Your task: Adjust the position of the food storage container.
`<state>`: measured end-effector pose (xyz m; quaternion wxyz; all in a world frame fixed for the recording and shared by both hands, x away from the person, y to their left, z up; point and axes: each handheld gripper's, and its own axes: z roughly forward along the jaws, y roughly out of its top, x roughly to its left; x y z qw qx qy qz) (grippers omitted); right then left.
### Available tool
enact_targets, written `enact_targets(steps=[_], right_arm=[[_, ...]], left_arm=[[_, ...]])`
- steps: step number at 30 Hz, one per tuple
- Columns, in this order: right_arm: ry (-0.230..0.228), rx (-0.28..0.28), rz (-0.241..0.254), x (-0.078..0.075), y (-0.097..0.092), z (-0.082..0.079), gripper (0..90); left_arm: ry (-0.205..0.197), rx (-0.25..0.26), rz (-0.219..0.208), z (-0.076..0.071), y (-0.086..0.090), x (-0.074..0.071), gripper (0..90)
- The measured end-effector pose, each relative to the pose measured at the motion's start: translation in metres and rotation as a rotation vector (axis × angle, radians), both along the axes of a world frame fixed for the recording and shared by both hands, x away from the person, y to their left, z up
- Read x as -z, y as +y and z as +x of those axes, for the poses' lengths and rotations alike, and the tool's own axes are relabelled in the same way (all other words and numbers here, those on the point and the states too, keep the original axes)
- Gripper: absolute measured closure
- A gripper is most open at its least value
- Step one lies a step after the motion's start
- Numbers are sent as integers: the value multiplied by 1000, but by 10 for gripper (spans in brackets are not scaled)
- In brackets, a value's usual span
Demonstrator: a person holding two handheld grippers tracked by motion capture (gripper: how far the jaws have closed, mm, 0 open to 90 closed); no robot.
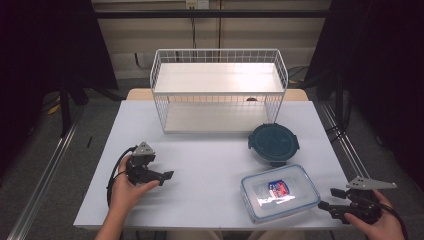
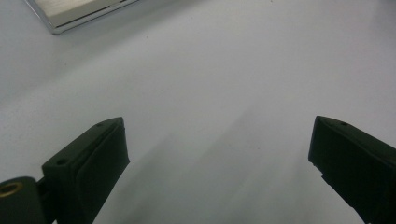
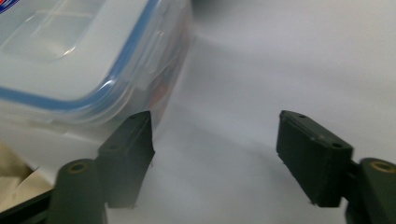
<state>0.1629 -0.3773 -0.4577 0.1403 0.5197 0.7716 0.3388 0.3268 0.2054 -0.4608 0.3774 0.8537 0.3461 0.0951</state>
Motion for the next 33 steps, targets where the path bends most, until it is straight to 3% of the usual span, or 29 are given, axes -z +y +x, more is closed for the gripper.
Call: enact_targets(steps=[1, 3, 5, 8, 12, 14, 16, 17, 21, 25, 33], right_arm=[[11, -25, -4, -1, 3, -2, 381], [19, -34, -16, -2, 4, -4, 391], [30, -77, -44, -3, 8, -6, 418], [52, -108, -38, -2, 11, -8, 413], [37, -149, 10, -3, 19, -7, 419], [29, -162, 6, -4, 22, -7, 434], [23, -179, 24, -5, 25, -5, 483], [24, -196, 2, -6, 29, -5, 485], [17, -219, -10, -7, 31, -3, 484], [17, -241, 18, -5, 37, -1, 485], [32, -265, 30, -5, 80, 5, 482]], left_arm=[[-6, 5, 0, 2, -2, 0, 46], [-5, 9, 2, 2, -4, -1, 46], [-2, 15, 6, 4, -8, 0, 46], [0, 23, 3, 4, -11, 1, 46], [-5, 28, 15, 5, -11, 0, 47], [-6, 18, 9, 6, -10, 1, 47], [2, 14, 13, 6, -9, 1, 46], [0, 15, 10, 6, -7, 1, 46], [1, 2, 8, 4, -6, 1, 47], [-1, 5, 8, 4, -5, 1, 47], [10, -6, 6, 2, -1, -1, 58]])
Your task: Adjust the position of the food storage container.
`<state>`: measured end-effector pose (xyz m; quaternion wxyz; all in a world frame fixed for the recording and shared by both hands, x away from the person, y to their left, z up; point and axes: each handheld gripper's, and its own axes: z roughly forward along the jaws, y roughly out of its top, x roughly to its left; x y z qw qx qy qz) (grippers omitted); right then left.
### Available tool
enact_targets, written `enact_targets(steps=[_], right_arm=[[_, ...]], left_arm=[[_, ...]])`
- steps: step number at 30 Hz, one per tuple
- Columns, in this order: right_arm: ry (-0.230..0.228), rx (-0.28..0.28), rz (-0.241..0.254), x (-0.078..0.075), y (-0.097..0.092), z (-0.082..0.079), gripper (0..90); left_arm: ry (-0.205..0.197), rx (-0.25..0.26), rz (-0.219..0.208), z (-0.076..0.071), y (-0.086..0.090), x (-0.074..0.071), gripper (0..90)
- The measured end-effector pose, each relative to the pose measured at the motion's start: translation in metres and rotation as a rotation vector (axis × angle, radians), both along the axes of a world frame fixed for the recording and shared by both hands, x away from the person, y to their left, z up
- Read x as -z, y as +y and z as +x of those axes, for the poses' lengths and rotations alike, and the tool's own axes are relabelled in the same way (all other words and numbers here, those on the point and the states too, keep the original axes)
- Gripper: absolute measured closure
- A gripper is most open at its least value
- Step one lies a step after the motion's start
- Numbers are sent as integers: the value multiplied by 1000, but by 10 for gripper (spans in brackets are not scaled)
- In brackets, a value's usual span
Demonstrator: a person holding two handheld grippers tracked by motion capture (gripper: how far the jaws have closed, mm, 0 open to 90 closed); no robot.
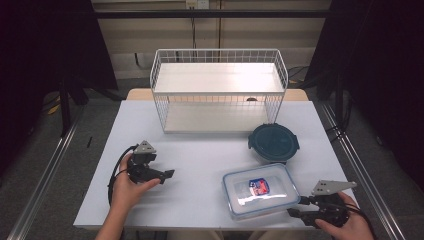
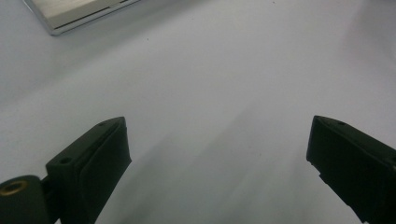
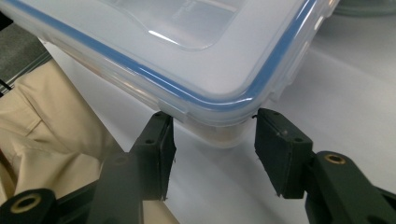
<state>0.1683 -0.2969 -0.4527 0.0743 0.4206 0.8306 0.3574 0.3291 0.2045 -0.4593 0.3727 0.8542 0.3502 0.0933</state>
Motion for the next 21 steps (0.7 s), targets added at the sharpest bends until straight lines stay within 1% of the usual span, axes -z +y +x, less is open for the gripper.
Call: enact_targets(steps=[2, 3, 4, 5, 6, 7, 11, 14, 16, 17, 19, 20, 21], right_arm=[[5, -9, -1, 0, 8, 2, 477], [5, -9, -1, 0, 8, 2, 477], [-5, -10, 0, 0, 16, 3, 484], [-5, -10, 0, 0, 16, 3, 484], [-23, -15, 1, 1, 21, 5, 486], [-23, -15, 1, 1, 21, 5, 486], [-20, -14, 13, 2, 32, 9, 495], [-25, -26, 22, 3, 37, 12, 496], [-21, -25, 27, 3, 45, 16, 498], [-21, -25, 27, 3, 45, 16, 498], [-22, -27, 26, 3, 52, 18, 497], [-31, -31, 21, 3, 54, 20, 496], [-32, -34, 18, 3, 58, 21, 496]], left_arm=[[0, -4, -2, -1, 2, 0, 60], [0, -4, -2, -1, 2, 0, 60], [3, -9, -10, -2, 3, 0, 60], [3, -9, -10, -2, 3, 0, 61], [4, -12, -3, -3, 4, 0, 62], [2, -16, 1, -3, 5, 0, 62], [7, -24, -1, -6, 7, 0, 65], [11, -28, 3, -7, 8, 0, 68], [31, -34, -6, -9, 9, 1, 72], [31, -34, -6, -9, 9, 1, 72], [36, -36, -3, -11, 9, -1, 72], [40, -34, -11, -12, 9, -2, 73], [35, -39, -19, -12, 9, -3, 73]])
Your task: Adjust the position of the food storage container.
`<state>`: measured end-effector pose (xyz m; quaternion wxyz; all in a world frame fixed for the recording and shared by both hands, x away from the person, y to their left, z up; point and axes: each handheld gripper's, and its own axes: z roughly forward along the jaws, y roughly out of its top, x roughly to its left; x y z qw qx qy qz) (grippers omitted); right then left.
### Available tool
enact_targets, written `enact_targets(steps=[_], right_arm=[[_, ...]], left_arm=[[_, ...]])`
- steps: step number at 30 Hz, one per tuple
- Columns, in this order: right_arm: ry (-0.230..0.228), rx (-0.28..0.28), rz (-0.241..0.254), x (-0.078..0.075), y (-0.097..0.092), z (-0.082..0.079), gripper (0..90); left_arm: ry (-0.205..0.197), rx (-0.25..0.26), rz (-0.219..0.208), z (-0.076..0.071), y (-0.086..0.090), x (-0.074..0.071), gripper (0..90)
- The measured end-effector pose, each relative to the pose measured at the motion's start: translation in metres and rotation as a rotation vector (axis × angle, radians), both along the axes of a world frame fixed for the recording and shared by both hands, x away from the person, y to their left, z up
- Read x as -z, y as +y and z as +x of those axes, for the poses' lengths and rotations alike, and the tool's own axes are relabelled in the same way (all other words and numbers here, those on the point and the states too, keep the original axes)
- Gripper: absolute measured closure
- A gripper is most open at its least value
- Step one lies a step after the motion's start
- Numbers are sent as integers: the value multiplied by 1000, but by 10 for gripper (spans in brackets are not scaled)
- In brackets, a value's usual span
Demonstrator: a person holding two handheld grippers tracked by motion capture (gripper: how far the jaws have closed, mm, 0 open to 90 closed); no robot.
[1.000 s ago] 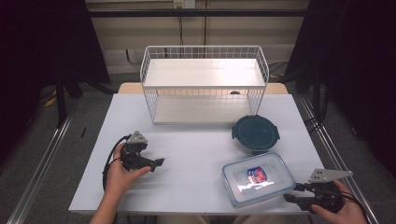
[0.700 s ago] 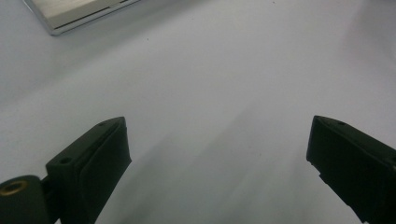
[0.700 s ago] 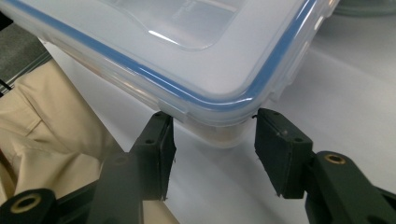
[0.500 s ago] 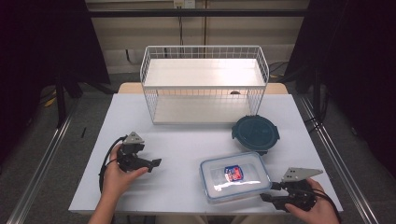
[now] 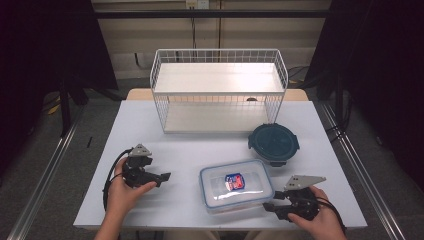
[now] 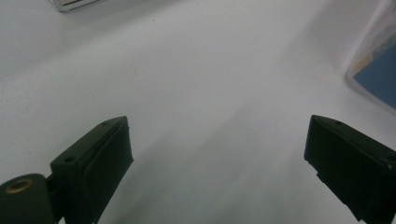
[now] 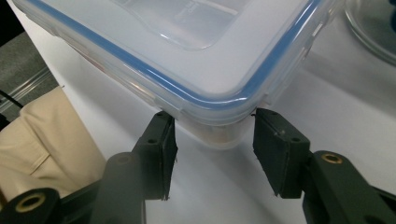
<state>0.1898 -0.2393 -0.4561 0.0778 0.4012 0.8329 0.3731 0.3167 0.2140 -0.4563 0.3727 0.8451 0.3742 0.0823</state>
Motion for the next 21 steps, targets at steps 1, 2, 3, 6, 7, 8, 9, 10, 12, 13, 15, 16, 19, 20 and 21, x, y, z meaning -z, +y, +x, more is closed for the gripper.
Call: enact_targets(steps=[1, 2, 3, 6, 7, 8, 9, 10, 12, 13, 15, 16, 19, 20, 21], right_arm=[[-7, -6, 5, 1, 6, 3, 497], [-7, -6, 5, 1, 6, 3, 497], [-9, -7, 7, 1, 9, 5, 497], [-11, -10, 7, 1, 19, 9, 498], [-23, -22, -4, 2, 28, 11, 493], [-23, -22, -4, 2, 28, 11, 493], [-28, -26, -11, 2, 36, 12, 490], [-28, -26, -11, 2, 36, 12, 490], [-32, -37, 3, 3, 47, 15, 491], [-29, -30, 10, 3, 50, 16, 490], [-46, -30, -9, 3, 57, 18, 486], [-53, -27, -22, 2, 60, 18, 483], [-54, -14, -11, 3, 67, 21, 479], [-54, -14, -11, 3, 67, 21, 479], [-55, -8, -4, 3, 69, 22, 478]], left_arm=[[10, -1, -18, -2, 1, -2, 76], [10, -1, -18, -2, 1, -2, 76], [12, -9, -19, -3, 1, -2, 76], [31, -18, -39, -4, 3, -3, 76], [36, -30, -49, -5, 4, -3, 76], [39, -30, -45, -6, 5, -4, 76], [36, -40, -51, -7, 7, -5, 77], [36, -40, -51, -7, 7, -5, 77], [45, -49, -65, -8, 9, -6, 77], [48, -52, -79, -8, 10, -7, 77], [37, -64, -85, -9, 9, -9, 77], [39, -55, -77, -9, 10, -10, 77], [29, -51, -80, -10, 8, -13, 77], [29, -51, -80, -10, 8, -13, 77], [18, -55, -83, -11, 7, -14, 77]])
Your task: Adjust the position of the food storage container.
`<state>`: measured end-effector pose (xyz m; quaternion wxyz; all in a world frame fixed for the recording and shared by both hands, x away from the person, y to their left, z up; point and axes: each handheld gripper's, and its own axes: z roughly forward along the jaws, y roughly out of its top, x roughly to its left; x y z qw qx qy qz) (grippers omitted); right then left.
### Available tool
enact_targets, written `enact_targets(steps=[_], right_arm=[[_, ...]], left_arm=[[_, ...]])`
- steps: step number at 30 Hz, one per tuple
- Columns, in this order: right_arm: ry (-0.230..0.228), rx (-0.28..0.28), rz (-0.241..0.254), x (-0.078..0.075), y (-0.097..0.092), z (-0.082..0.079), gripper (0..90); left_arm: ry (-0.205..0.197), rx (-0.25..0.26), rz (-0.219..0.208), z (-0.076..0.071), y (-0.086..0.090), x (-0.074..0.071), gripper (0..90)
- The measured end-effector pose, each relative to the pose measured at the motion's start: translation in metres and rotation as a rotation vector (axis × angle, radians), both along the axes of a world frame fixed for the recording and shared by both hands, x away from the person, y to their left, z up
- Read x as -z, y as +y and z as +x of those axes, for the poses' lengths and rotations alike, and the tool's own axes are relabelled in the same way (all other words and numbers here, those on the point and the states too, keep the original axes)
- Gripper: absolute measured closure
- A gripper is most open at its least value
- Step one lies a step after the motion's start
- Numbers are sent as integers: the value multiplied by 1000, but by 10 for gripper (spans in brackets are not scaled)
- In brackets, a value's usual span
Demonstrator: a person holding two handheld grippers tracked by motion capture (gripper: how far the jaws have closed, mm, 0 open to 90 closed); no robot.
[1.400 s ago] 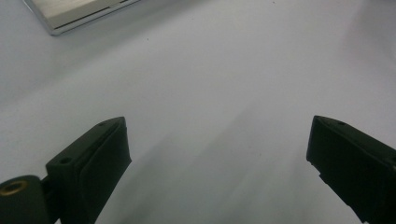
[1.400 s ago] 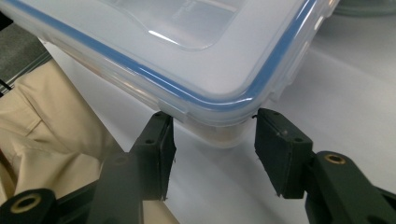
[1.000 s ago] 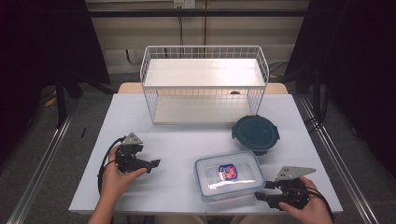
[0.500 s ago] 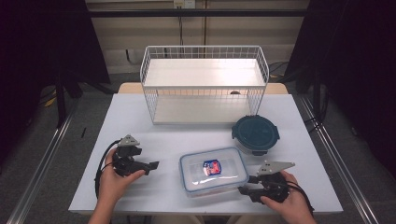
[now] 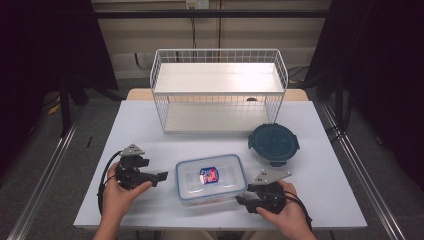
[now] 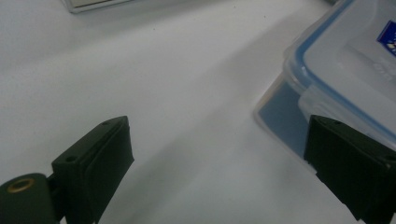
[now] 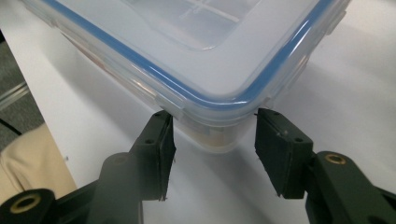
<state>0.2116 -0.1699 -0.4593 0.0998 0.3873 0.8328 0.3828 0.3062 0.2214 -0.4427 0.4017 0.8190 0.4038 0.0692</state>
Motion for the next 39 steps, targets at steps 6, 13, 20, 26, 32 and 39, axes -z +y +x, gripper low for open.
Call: enact_targets(steps=[6, 13, 20, 26, 32, 39], right_arm=[[-1, 15, 15, 1, 12, 4, 477], [4, 3, 32, 2, 18, 3, 478], [5, -14, 78, -4, 10, 3, 350], [17, 29, 116, -11, -12, 4, 270], [5, 97, 188, -20, -26, 10, 242], [-12, 108, 246, -21, -27, 17, 266]], left_arm=[[16, -10, -20, 0, -2, -4, 78], [26, -33, -28, -1, -1, -5, 78], [49, -47, -58, -3, 3, -10, 78], [67, -63, -75, -4, 6, -12, 77], [86, -53, -79, -5, 2, -13, 73], [117, -45, -95, -8, -2, -11, 70]])
